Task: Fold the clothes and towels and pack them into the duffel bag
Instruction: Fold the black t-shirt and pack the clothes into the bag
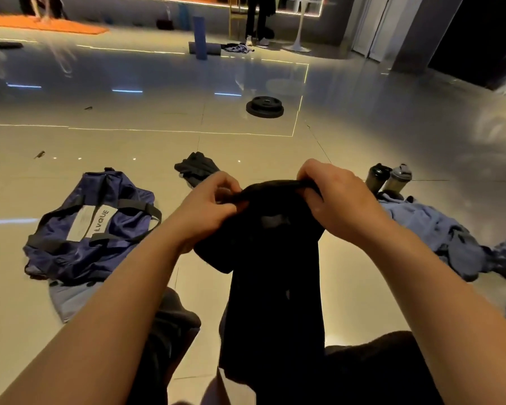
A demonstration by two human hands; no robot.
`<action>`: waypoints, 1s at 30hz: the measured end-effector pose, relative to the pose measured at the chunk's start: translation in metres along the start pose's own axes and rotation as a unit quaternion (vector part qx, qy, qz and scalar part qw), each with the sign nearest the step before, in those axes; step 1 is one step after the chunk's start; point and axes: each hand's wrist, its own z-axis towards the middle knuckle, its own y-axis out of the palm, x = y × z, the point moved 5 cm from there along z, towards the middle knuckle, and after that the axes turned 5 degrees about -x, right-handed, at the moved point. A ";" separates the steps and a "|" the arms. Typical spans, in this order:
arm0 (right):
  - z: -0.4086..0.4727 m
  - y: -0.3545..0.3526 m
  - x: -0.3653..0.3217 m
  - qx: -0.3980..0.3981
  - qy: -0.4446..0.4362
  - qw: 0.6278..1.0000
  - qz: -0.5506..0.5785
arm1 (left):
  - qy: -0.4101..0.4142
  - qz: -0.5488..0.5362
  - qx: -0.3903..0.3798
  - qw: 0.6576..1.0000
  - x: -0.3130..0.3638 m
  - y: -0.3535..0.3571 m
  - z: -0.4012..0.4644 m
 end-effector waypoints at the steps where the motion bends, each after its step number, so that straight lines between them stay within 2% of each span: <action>1: 0.000 0.003 0.001 -0.014 0.005 1.000 0.000 | 0.004 0.017 0.004 1.000 -0.001 -0.002 -0.002; 6: -0.006 0.021 0.008 -0.093 0.023 0.995 0.033 | 0.044 0.186 0.020 0.981 0.001 0.009 -0.012; 9: -0.011 0.028 0.011 -0.150 0.026 0.987 0.049 | 0.038 0.217 0.049 0.974 0.002 0.013 -0.014; 13: -0.019 0.036 0.009 -0.217 0.026 0.974 0.061 | 0.023 0.124 0.078 0.989 0.003 0.011 -0.010; 16: -0.021 0.038 0.010 -0.205 0.020 0.977 0.050 | 0.027 0.036 0.045 0.998 0.006 0.015 -0.011; 17: -0.020 0.038 0.010 -0.192 0.022 0.979 0.070 | 0.029 0.018 0.035 0.999 0.008 0.016 -0.012; 19: -0.016 0.035 0.009 -0.178 0.038 0.963 0.200 | 0.032 -0.023 0.025 0.999 0.011 0.015 -0.013; 21: -0.013 0.038 0.001 -0.200 0.050 0.916 0.343 | 0.038 -0.075 0.019 0.996 0.014 0.012 -0.014; 22: -0.011 0.039 -0.003 -0.212 0.048 0.901 0.375 | 0.042 -0.102 0.015 0.994 0.015 0.011 -0.015; 26: -0.003 0.043 -0.011 -0.189 0.049 0.890 0.413 | 0.050 -0.159 0.009 0.986 0.016 0.007 -0.017; 30: -0.001 0.036 -0.005 -0.126 0.075 0.881 0.450 | 0.051 -0.125 -0.037 0.990 0.014 0.004 -0.015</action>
